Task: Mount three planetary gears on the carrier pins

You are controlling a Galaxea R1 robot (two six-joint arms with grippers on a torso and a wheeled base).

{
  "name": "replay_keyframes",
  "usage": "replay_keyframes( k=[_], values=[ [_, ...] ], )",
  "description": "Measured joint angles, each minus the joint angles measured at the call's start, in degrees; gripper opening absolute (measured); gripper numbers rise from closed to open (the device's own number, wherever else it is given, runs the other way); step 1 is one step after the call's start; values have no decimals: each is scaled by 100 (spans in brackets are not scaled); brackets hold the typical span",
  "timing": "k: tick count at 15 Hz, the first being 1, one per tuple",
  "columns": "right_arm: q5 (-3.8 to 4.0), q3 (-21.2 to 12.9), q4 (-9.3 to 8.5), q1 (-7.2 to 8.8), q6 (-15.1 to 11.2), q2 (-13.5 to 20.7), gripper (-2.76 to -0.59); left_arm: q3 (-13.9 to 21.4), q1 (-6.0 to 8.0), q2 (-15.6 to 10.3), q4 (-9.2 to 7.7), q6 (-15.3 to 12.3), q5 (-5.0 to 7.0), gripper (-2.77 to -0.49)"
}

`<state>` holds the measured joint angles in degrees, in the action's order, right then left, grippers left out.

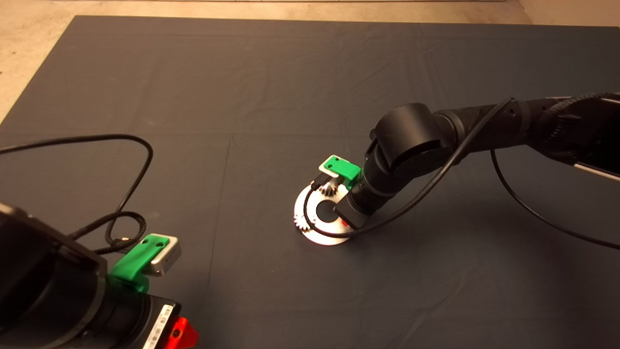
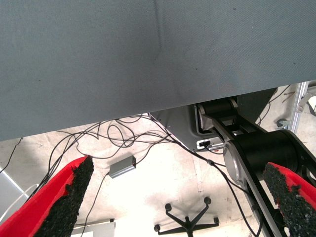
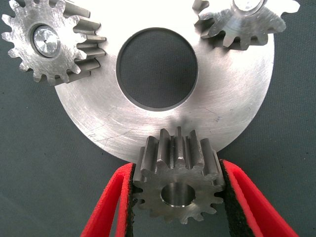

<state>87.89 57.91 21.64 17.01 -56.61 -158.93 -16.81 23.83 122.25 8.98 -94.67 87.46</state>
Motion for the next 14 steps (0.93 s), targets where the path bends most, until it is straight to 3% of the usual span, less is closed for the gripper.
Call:
replay_keyframes(
  k=[14],
  values=[
    [-2,-88,0,-37,-24,-59,-239,0,0,0,0,0,0,-77]
  ],
)
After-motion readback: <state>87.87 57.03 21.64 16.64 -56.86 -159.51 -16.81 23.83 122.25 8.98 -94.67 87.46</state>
